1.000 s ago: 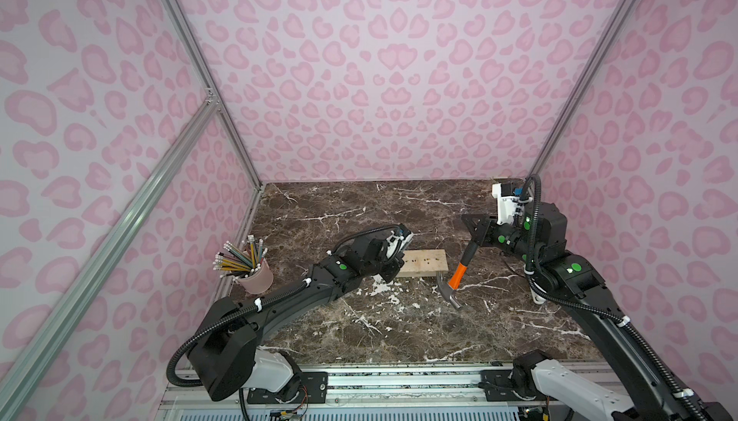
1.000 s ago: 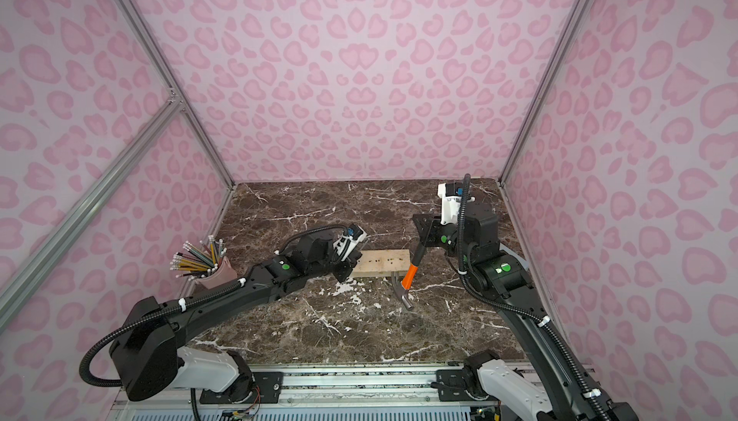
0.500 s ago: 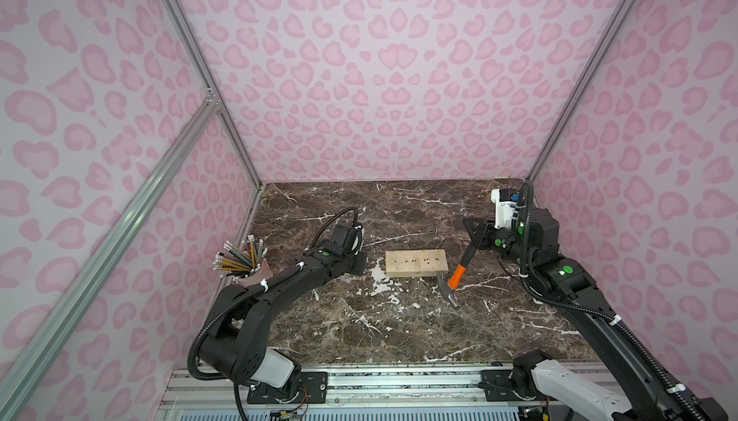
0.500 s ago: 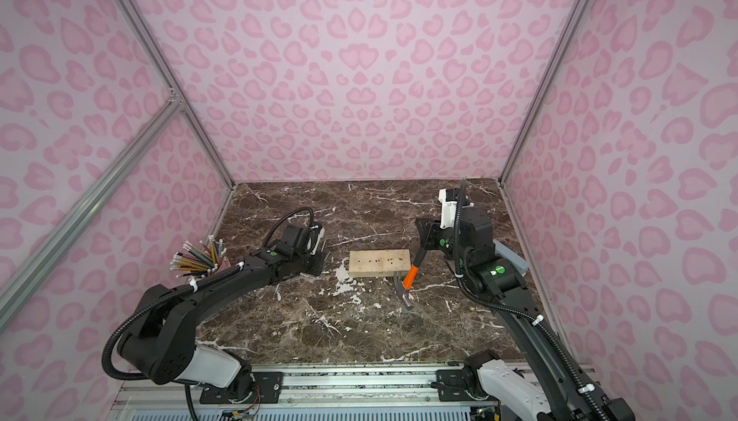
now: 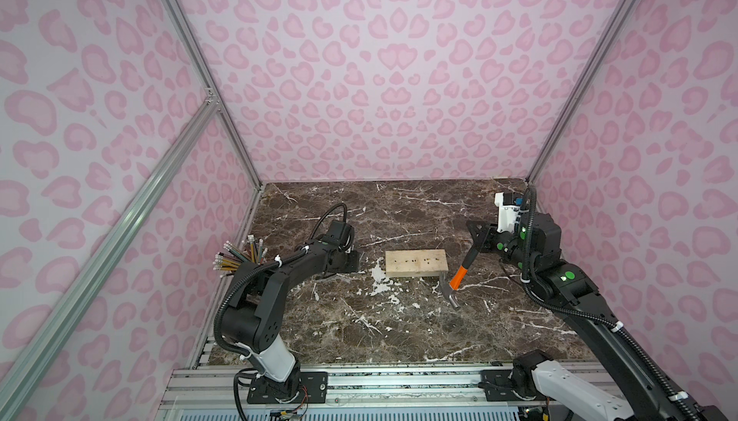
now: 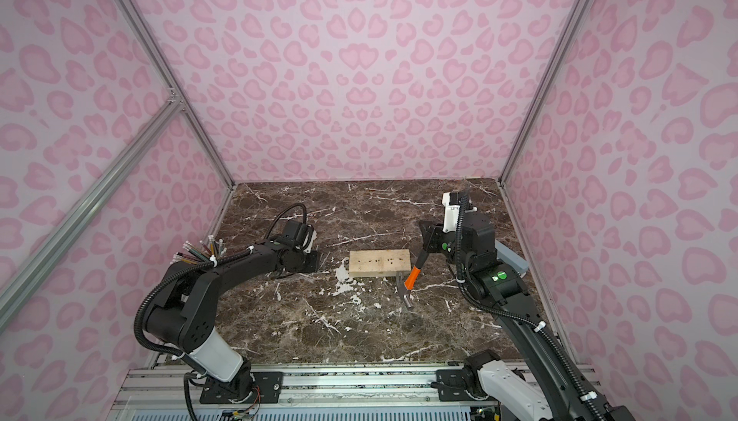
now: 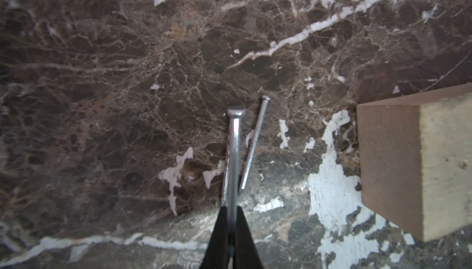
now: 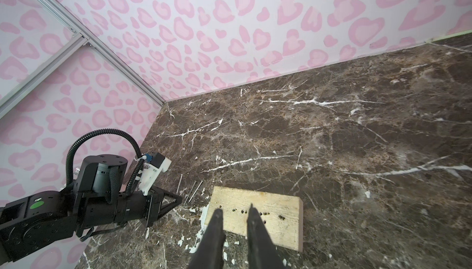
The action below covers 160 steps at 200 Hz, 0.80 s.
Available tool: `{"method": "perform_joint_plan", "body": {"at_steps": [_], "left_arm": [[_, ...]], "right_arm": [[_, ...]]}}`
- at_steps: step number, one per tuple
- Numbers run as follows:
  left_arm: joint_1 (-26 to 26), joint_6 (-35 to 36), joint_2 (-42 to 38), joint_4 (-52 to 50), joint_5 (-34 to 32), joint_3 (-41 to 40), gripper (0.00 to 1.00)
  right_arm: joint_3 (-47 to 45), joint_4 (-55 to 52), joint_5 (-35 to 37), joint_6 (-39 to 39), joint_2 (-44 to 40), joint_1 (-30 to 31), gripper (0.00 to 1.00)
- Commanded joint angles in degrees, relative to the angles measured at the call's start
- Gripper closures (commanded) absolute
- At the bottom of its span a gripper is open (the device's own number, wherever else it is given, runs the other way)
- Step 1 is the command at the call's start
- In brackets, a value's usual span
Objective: Use a claw hammer to pull out a nail
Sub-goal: Place the nail at the center of the board.
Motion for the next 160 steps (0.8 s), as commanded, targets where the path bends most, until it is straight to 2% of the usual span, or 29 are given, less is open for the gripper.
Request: {"method": "perform_joint_plan", "body": {"at_steps": [1, 70, 122, 160], "left_arm": [[0.58, 0.16, 0.41, 0.65, 0.39, -0.09, 0.96], [1.26, 0.17, 2.65, 0.70, 1.05, -0.17, 0.93], [1.35, -0.19, 2.37, 0.42, -0.19, -0.11, 0.79], [1.37, -0.06, 0.44, 0.07, -0.67, 0.18, 0.78]], "right_arm": [[0.19, 4.59, -0.34, 1.04, -0.06, -0.02, 1.00], [0.81, 5.18, -0.56, 1.02, 0.91, -0.29, 1.00], [0.30, 5.09, -0.48, 1.31, 0.34, -0.42, 1.00], [-0.13, 4.82, -0.08, 1.34, -0.21, -0.50, 1.00]]}}
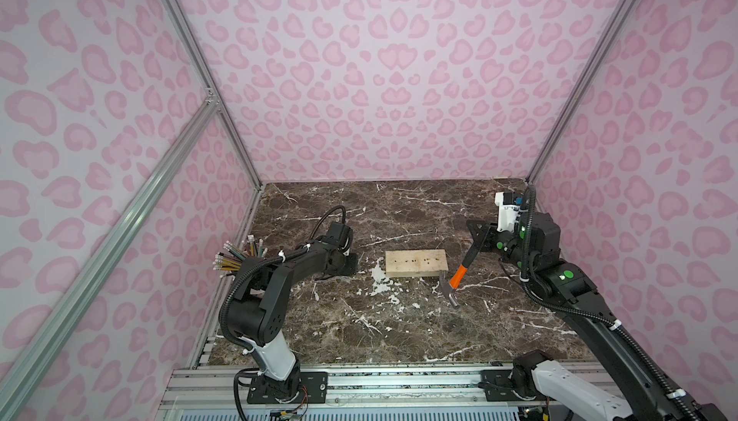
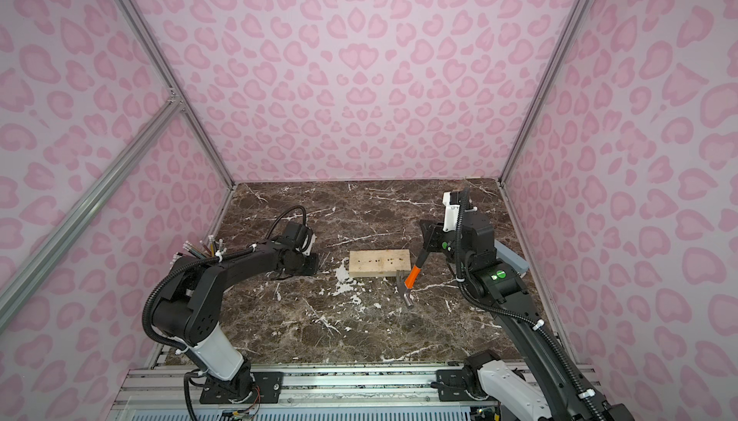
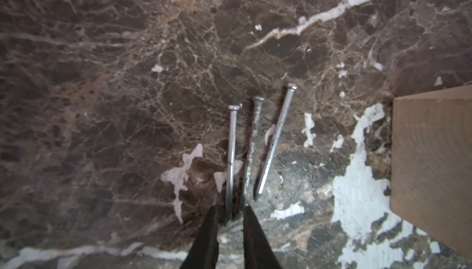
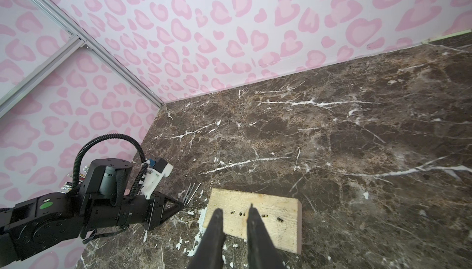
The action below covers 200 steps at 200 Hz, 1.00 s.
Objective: Use a claw hammer to pull out a nail
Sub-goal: Place the nail at the center of the board, then place the hammer at the center of the board.
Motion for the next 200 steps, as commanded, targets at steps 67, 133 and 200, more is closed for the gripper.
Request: {"method": "perform_joint_plan", "body": {"at_steps": [67, 133, 200], "left_arm": [[-0.17, 0.49, -11.25, 1.41, 1.12, 1.76, 0.75], [-7.99, 0.25, -19.11, 9.83, 8.42, 0.04, 0.71], [-16.69, -0.63, -21.02, 16.20, 10.43, -1.70, 0.70]], "right_arm": [[-1.76, 5.83, 1.14, 1.89, -0.98, -2.68, 1.00], [-8.23, 19.06, 3.61, 5.52, 0.44, -13.22, 1.00], [-11.08, 34.63, 14.13, 10.40, 10.28, -15.50, 1.00]]}}
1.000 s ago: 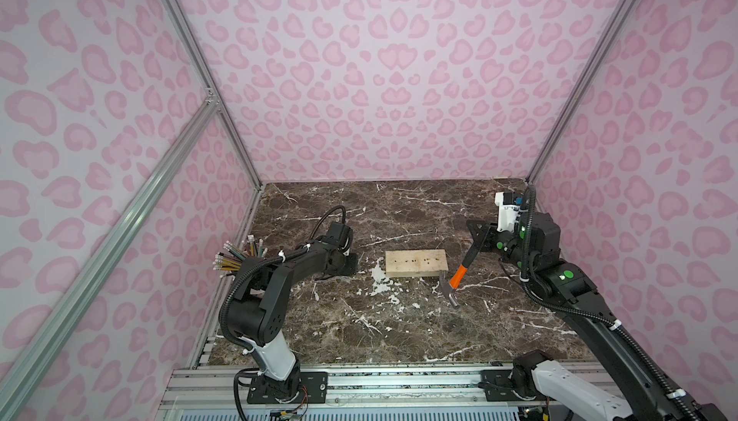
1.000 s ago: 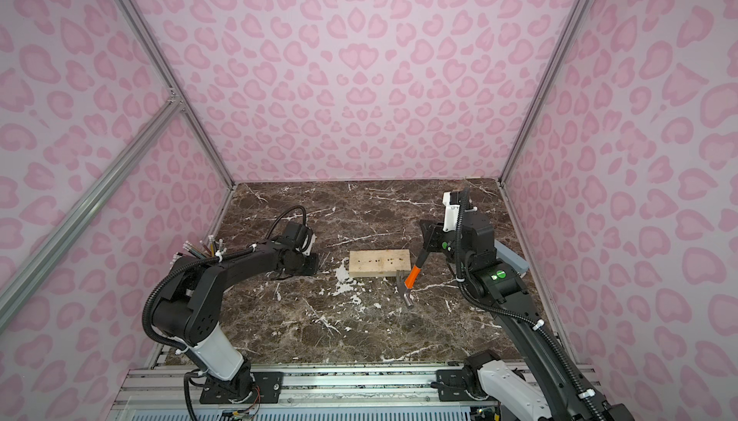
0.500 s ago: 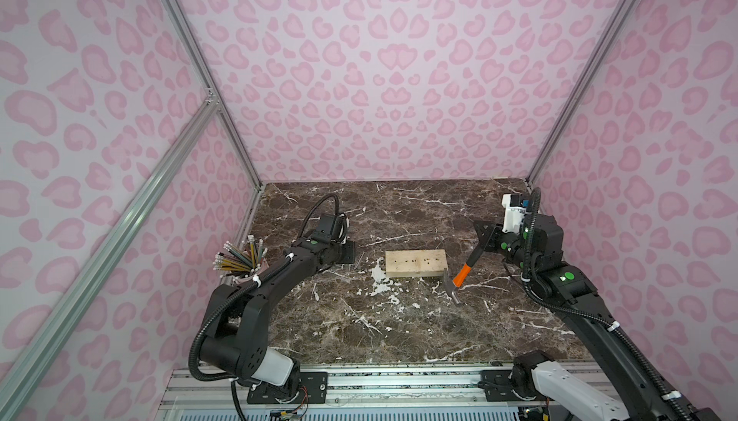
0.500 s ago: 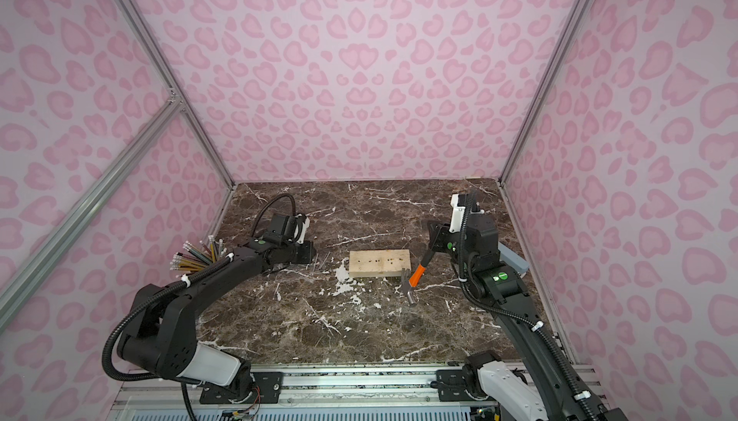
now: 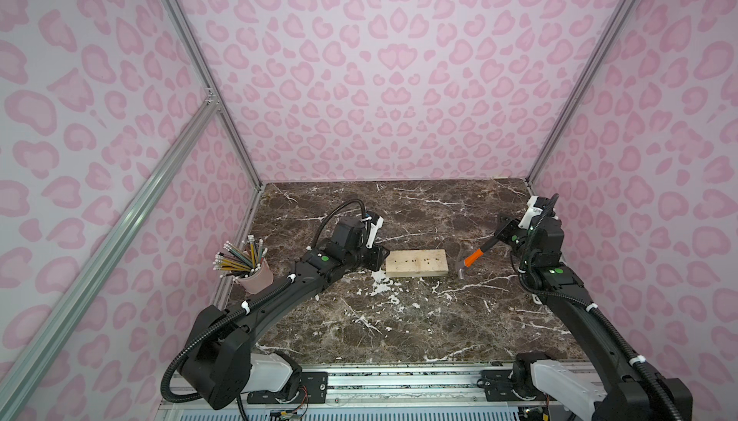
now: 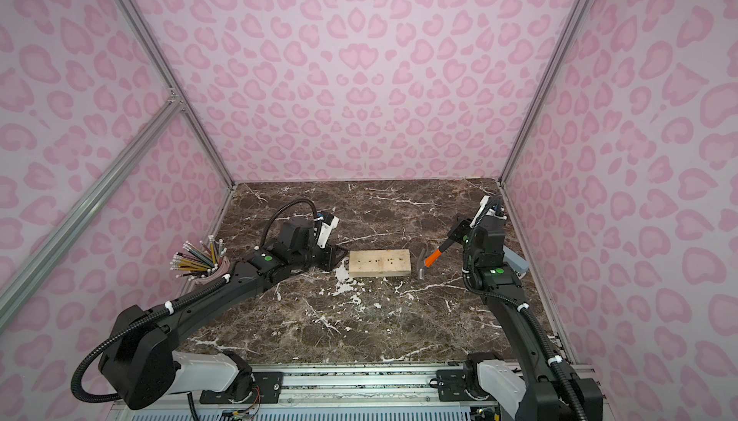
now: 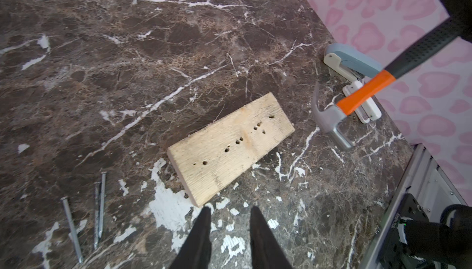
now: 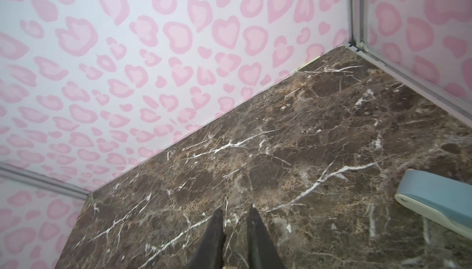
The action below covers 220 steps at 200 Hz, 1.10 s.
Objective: Use a claw hammer to pull out a nail
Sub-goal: Place the hammer at the center of the board.
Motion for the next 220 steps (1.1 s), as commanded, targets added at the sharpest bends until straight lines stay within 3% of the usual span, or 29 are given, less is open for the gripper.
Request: {"method": "perform_joint_plan", "body": {"at_steps": [1, 135, 220], "left_arm": [[-1.89, -0.69, -0.69, 5.75, 1.32, -0.64, 0.70], [-4.51, -0.44, 1.31, 7.00, 1.97, -1.01, 0.69], [-4.61, -0.24, 1.91, 6.70, 2.02, -1.26, 0.69]], "right_arm": [[0.57, 12.54, 3.61, 3.87, 2.86, -0.20, 1.00], [-7.33, 34.13, 19.48, 13.90, 11.70, 1.69, 1.00], [-11.75, 37.74, 24.55, 16.57, 13.51, 3.43, 1.00]]}}
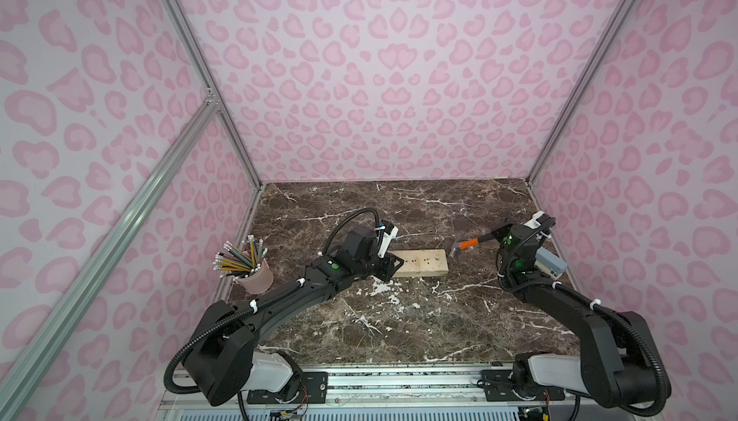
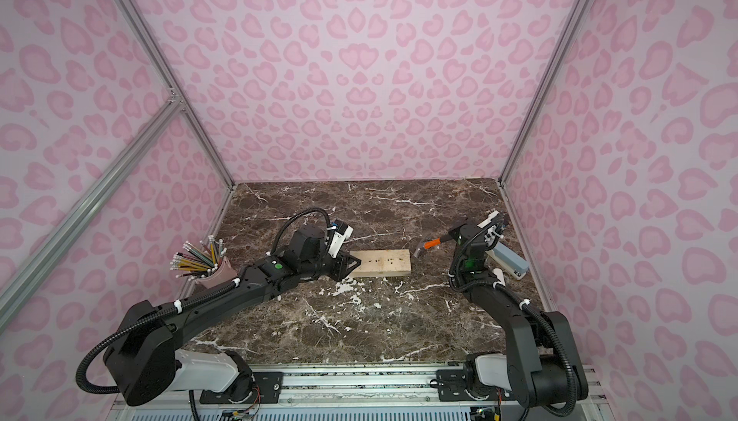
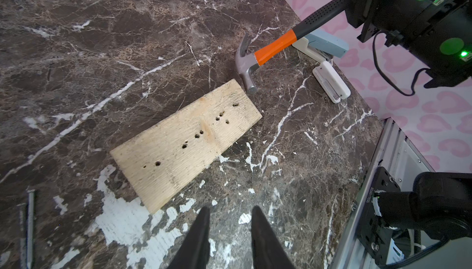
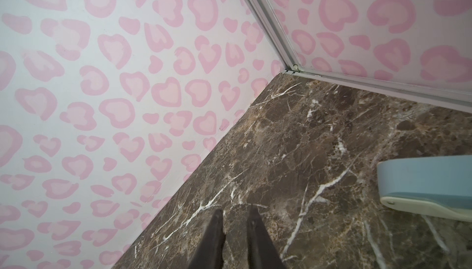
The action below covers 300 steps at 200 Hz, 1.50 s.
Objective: Use a claw hammer to pull out a nail
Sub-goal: Place the hammer at the center of the board.
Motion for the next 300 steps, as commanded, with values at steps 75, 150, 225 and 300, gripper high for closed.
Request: {"method": "perform_joint_plan", "body": {"at_steps": [75, 150, 225, 300], "left_arm": [[-0.05, 0.65, 1.18, 2.54, 0.40, 0.95, 0.69], [-0.19, 0.59, 2.37, 2.68, 0.68, 1.30, 0.69], [-0.72, 0.50, 3.47, 2.83, 0.97, 2.07, 0.69], [-0.97, 0.51, 3.47, 3.11, 0.58, 1.82, 0.69]], "right_arm": [[-5.90, 4.37, 1.54, 5.96, -3.10, 0.14, 0.86], [-14.19, -1.59, -3.17, 7.67, -12.26, -3.02, 0.69], [-23.57, -5.04, -5.74, 10.23, -22.47, -7.36, 0.62], [-29.75, -7.79, -3.93, 12.32, -26.11, -8.57, 0.61]]}}
